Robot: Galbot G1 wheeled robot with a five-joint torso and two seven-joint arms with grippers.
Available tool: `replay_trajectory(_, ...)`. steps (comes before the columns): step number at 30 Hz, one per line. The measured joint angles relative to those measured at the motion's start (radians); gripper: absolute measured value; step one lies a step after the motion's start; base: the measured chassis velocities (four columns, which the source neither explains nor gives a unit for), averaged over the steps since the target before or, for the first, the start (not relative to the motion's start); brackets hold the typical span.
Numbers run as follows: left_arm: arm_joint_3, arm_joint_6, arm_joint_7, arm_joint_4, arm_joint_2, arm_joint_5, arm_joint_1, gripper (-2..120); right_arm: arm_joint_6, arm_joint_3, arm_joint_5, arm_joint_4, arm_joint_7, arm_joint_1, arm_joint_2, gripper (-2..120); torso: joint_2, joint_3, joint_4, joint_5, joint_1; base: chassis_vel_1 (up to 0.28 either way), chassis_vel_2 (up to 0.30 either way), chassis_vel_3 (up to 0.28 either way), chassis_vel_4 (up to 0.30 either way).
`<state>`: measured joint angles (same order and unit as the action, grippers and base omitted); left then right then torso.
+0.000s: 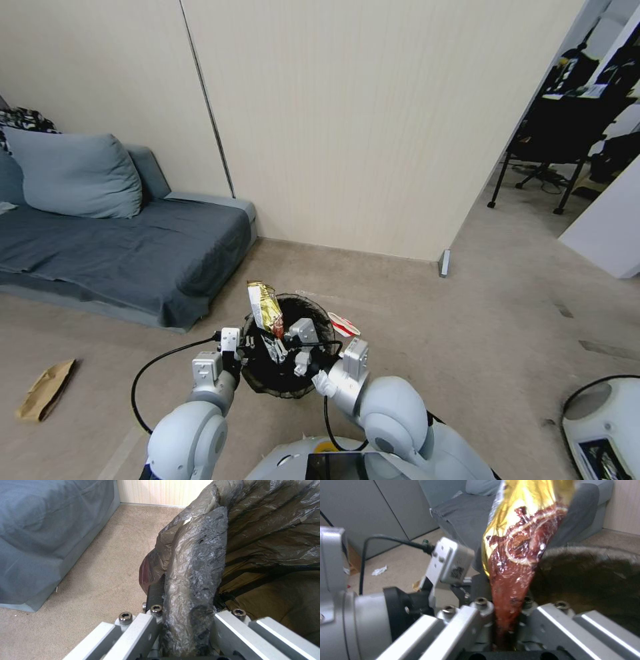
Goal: Pick up the trash bin, then pick up the garbage from the floor and place it into the trash bin.
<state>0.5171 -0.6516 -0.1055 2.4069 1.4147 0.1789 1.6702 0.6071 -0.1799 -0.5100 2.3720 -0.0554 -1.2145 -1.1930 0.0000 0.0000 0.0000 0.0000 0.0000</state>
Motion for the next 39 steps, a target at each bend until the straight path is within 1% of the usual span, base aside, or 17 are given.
replay_trajectory(4,0.002,-0.001,0.0,0.004,-0.001,0.004,0.0,1,0.001,0.001,0.012,0.0,-0.001,-0.011,0.006,27,0.0,0.0,0.0,0.0001,0.0,0.0,0.0,0.0,0.0)
replay_trajectory(5,0.002,-0.001,0.0,0.004,-0.001,0.004,0.0,1,0.001,0.001,0.012,0.0,-0.001,-0.011,0.006,27,0.0,0.0,0.0,0.0001,0.0,0.0,0.0,0.0,0.0)
replay_trajectory(6,0.003,-0.001,0.0,0.005,-0.001,0.005,-0.001,1,0.002,0.002,0.015,0.0,-0.001,-0.014,0.007,34,0.0,0.0,0.0,0.0,0.0,0.0,0.0,0.0,0.0)
replay_trajectory(7,0.003,-0.001,0.0,0.005,-0.001,0.005,-0.001,1,0.002,0.002,0.016,0.0,-0.001,-0.015,0.007,36,0.0,0.0,0.0,0.0001,0.0,0.0,0.0,0.0,0.0)
replay_trajectory(8,0.004,-0.001,0.001,0.005,-0.001,0.006,-0.001,1,0.002,0.002,0.02,0.0,-0.001,-0.018,0.008,43,0.0,0.0,0.0,0.0001,0.0,0.0,0.0,0.0,0.0)
replay_trajectory(11,0.005,-0.001,0.001,0.006,-0.002,0.006,-0.002,1,0.002,0.002,0.022,0.001,-0.001,-0.02,0.008,49,0.0,0.0,0.0,0.0,0.0,0.0,0.0,0.0,0.0)
replay_trajectory(12,0.005,-0.001,0.002,0.006,-0.002,0.008,-0.003,1,0.001,0.002,0.027,0.001,-0.001,-0.026,0.008,59,0.0,0.0,0.0,0.0001,0.0,0.0,0.0,0.0,0.0)
replay_trajectory(13,0.005,-0.001,0.002,0.006,-0.002,0.008,-0.003,1,0.001,0.002,0.027,0.001,-0.001,-0.026,0.008,59,0.0,0.0,0.0,0.0001,0.0,0.0,0.0,0.0,0.0)
replay_trajectory(15,0.006,-0.001,0.002,0.007,-0.003,0.009,-0.003,1,0.0,0.002,0.03,0.001,-0.001,-0.028,0.009,65,0.0,0.0,0.0,0.0001,0.0,0.0,0.0,0.0,0.0)
replay_trajectory(16,0.006,-0.001,0.003,0.007,-0.003,0.01,-0.004,1,0.0,-0.001,0.032,0.001,-0.002,-0.025,-0.004,74,0.0,0.0,-0.0001,0.0,0.0,0.0,0.0,0.0,0.0)
replay_trajectory(18,0.006,-0.001,0.003,0.006,-0.003,0.01,-0.005,1,0.0,-0.002,0.032,0.001,-0.003,-0.021,-0.013,78,0.0,0.0,-0.0001,0.0001,0.0,0.0,0.0,0.0,0.0)
replay_trajectory(21,0.007,-0.001,0.004,0.006,-0.005,0.012,-0.008,1,-0.003,-0.001,0.031,0.004,-0.004,-0.018,-0.016,92,0.0,0.0,0.0001,0.0001,0.0,0.0,0.0,0.0,0.0)
replay_trajectory(27,0.009,-0.001,0.005,0.004,-0.006,0.015,-0.013,1,-0.023,0.025,0.032,0.018,-0.015,0.001,-0.004,100,0.0,0.0,-0.0001,0.0001,0.0,0.0,0.0,0.0,0.0)
replay_trajectory(29,0.009,-0.002,0.005,0.001,-0.005,0.015,-0.014,1,-0.03,0.085,0.02,0.04,-0.017,0.038,-0.006,100,0.0,0.0,0.0001,0.0001,0.0,0.0,0.0,0.0,0.0)
replay_trajectory(32,0.009,-0.002,0.005,0.0,-0.004,0.015,-0.014,1,-0.032,0.115,0.011,0.053,-0.017,0.053,-0.005,100,0.0,0.0,0.0001,0.0001,0.0,0.0,0.0,0.0,0.0)
replay_trajectory(34,0.009,-0.002,0.005,-0.001,-0.004,0.015,-0.014,1,-0.041,0.194,-0.003,0.074,-0.015,0.081,0.004,100,0.0,0.0,0.0,0.0001,0.0,0.0,0.0,0.0,0.0)
replay_trajectory(39,0.01,-0.002,0.005,-0.001,-0.004,0.015,-0.013,1,-0.051,0.228,0.001,0.067,-0.011,0.092,0.007,100,0.0,0.0,-0.0001,0.0001,0.0,0.0,0.0,0.0,0.0)
